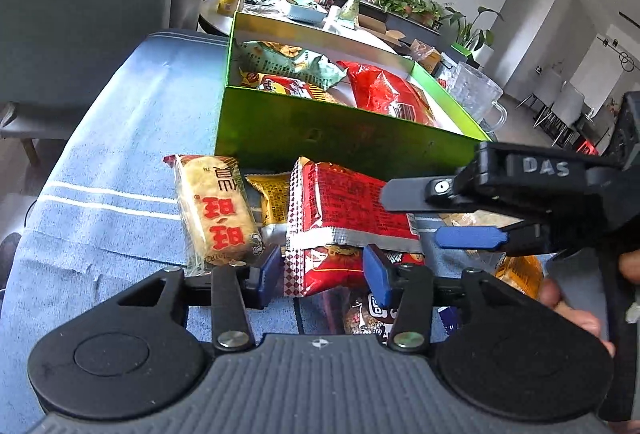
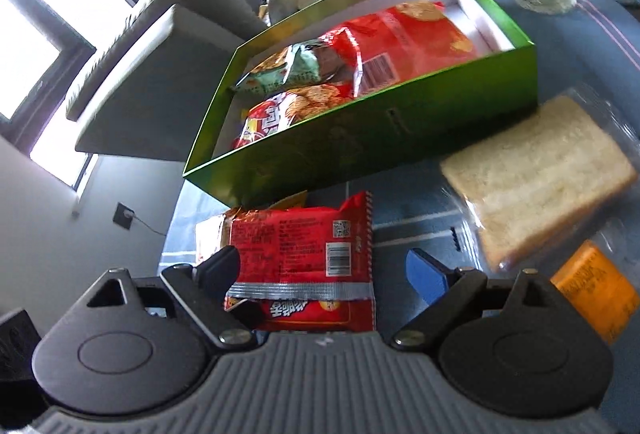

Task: Organize snacks
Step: 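Carry the red biscuit packet with the right tool into the box, release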

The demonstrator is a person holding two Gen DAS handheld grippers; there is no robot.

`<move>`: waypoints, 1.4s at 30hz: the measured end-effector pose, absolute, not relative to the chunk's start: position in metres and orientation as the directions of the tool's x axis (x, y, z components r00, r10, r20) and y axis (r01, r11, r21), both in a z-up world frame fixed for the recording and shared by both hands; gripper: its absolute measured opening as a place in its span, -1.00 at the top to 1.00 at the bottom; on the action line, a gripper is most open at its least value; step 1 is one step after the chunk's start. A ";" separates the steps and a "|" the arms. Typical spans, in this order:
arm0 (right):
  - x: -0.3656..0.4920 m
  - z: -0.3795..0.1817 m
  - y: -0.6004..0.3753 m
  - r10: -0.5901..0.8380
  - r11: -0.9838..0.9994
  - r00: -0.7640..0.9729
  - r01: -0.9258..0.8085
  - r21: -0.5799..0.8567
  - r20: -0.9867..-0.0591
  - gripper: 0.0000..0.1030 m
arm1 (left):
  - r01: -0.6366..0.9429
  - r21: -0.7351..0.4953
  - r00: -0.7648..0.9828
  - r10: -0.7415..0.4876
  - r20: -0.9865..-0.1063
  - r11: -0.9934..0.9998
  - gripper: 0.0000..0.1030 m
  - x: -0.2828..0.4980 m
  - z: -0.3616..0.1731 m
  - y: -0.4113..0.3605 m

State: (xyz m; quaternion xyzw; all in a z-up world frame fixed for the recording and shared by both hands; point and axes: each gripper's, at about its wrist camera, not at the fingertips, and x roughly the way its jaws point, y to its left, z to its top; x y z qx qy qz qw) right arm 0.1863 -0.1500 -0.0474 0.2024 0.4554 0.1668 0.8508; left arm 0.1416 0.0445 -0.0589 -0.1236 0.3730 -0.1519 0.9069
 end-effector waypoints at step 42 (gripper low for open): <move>0.263 0.011 -0.127 0.558 0.809 0.629 -0.268 0.523 -0.541 0.24 | 0.208 -0.216 0.822 -0.290 -0.490 0.954 0.13 0.217 0.000 0.043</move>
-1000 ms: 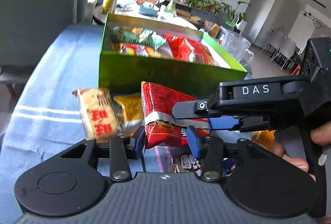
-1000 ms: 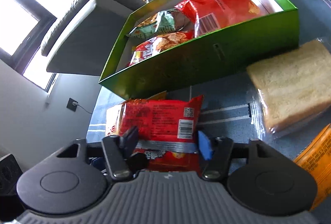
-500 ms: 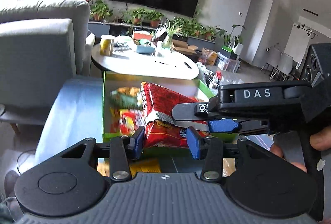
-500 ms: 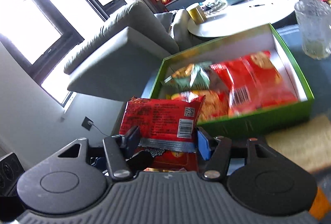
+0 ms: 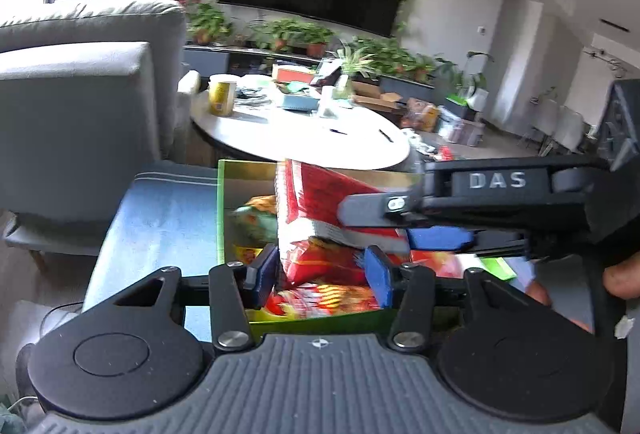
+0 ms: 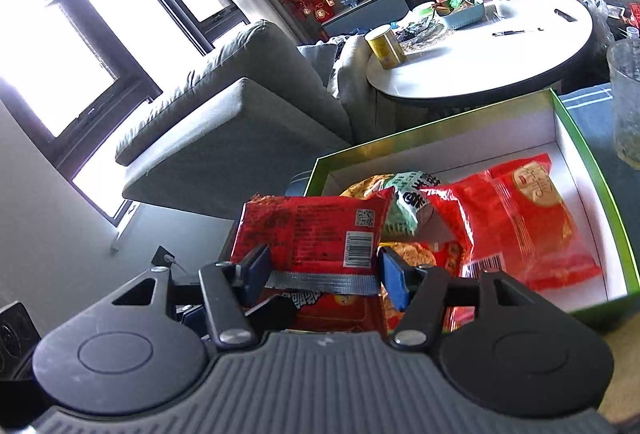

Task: Organize snacks
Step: 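Carry the red biscuit packet with the right tool into the box, release, then grasp the bagged bread loaf on the table with the right tool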

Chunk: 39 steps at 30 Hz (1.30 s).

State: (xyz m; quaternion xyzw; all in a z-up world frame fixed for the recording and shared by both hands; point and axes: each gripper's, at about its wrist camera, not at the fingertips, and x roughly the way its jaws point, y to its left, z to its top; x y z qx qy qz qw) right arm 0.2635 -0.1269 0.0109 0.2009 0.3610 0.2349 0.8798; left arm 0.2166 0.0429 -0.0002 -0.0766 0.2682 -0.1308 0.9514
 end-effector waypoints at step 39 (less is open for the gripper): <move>0.216 -0.060 -0.278 0.219 0.934 0.659 0.072 0.350 -0.720 -0.10 | 0.361 -0.258 0.605 -0.436 -0.666 0.896 -0.04 0.186 -0.045 -0.070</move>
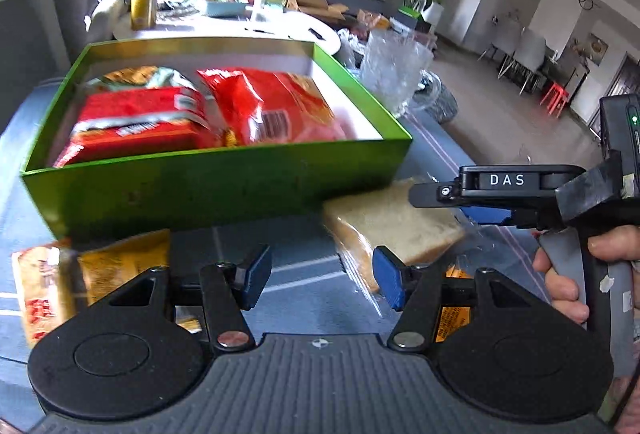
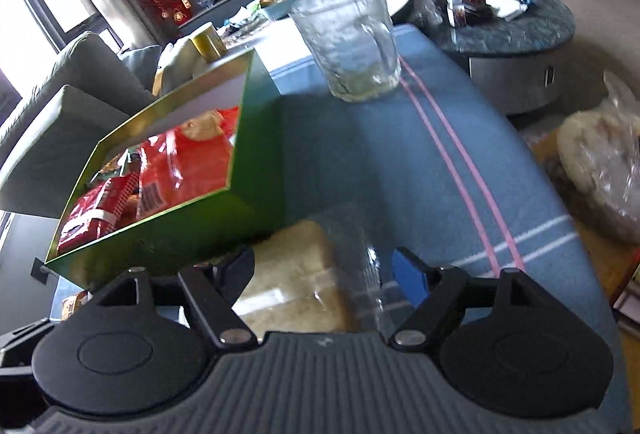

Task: Organize snacks
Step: 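Grasp the bagged bread loaf on the table with the right tool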

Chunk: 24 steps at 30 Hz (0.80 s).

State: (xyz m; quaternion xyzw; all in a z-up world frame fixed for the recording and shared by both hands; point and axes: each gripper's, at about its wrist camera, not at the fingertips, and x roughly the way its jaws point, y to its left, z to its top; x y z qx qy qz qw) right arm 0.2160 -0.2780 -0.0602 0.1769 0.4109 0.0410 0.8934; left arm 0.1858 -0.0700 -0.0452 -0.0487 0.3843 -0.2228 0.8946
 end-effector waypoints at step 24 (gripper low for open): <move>0.202 -0.067 -0.235 0.344 0.934 0.627 -0.148 0.327 -0.699 -0.10 | 0.268 -0.342 0.574 -0.434 -0.695 0.901 -0.32 0.193 -0.066 -0.058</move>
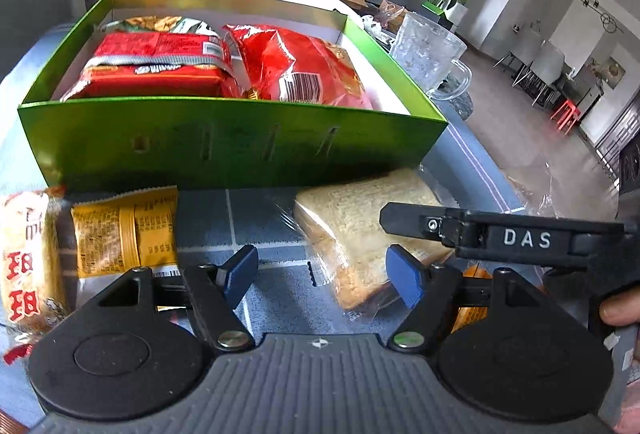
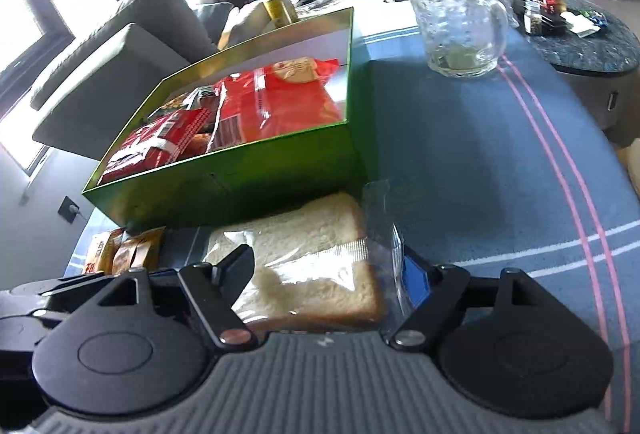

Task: Organize snacks
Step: 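Grasp the bagged bread loaf on the table with the right tool, then lift the bread loaf with the right tool into the box and release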

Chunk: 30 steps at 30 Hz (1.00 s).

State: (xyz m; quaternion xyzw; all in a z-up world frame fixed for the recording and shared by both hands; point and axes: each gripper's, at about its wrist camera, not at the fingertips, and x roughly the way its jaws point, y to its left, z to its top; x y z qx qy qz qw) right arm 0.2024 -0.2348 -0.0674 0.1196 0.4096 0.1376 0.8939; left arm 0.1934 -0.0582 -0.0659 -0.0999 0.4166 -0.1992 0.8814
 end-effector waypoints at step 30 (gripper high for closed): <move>0.177 -0.040 -0.237 0.350 0.925 0.686 -0.145 0.351 -0.638 0.32 | 0.384 -0.299 0.635 -0.485 -0.601 0.874 0.02 0.161 -0.033 -0.078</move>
